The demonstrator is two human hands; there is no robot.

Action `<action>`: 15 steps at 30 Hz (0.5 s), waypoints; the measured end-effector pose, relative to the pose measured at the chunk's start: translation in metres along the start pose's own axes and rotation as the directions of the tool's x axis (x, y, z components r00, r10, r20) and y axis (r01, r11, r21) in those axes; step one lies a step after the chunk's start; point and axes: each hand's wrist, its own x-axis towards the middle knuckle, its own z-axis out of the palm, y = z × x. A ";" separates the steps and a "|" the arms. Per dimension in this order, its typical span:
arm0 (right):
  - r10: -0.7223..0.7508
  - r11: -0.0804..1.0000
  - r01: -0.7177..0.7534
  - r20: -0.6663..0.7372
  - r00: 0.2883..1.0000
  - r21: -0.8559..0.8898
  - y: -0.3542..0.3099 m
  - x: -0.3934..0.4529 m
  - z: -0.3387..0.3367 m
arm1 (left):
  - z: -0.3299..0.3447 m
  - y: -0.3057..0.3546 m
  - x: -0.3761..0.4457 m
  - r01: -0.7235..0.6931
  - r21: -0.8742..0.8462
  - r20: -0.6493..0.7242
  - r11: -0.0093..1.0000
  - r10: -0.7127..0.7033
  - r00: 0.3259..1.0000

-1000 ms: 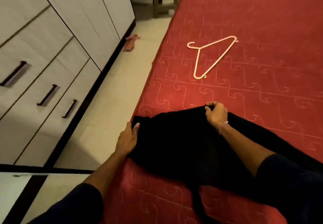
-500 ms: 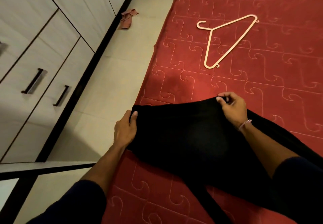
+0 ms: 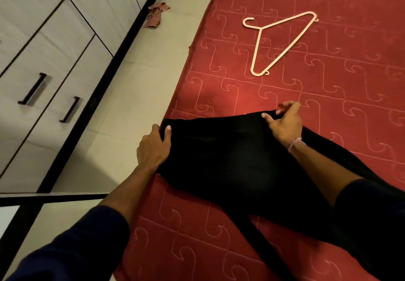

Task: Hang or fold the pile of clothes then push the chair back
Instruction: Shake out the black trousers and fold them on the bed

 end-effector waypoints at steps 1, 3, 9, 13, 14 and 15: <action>-0.056 0.996 0.054 -0.021 0.998 -0.075 -0.003 -0.008 0.000 | -0.002 0.005 -0.005 0.006 0.085 -0.030 0.996 -0.003 1.000; -0.240 0.948 0.237 0.016 0.971 -0.210 -0.005 -0.027 0.001 | -0.009 0.012 -0.014 0.007 0.174 -0.117 0.985 0.014 0.993; -0.438 0.805 0.541 0.373 0.818 -0.242 0.018 -0.100 0.001 | -0.018 0.009 -0.044 -0.647 0.411 -0.162 0.643 0.750 0.642; -0.569 0.767 0.615 0.249 0.784 -0.184 0.023 -0.169 -0.011 | -0.006 0.032 -0.091 -0.915 0.203 0.245 0.349 0.886 0.393; -0.563 0.780 0.599 0.217 0.797 -0.179 0.024 -0.189 -0.015 | 0.000 0.037 -0.101 -0.930 0.198 0.323 0.308 0.876 0.359; -0.552 0.785 0.588 0.209 0.807 -0.194 0.026 -0.208 -0.017 | 0.005 0.042 -0.108 -0.936 0.210 0.380 0.282 0.859 0.344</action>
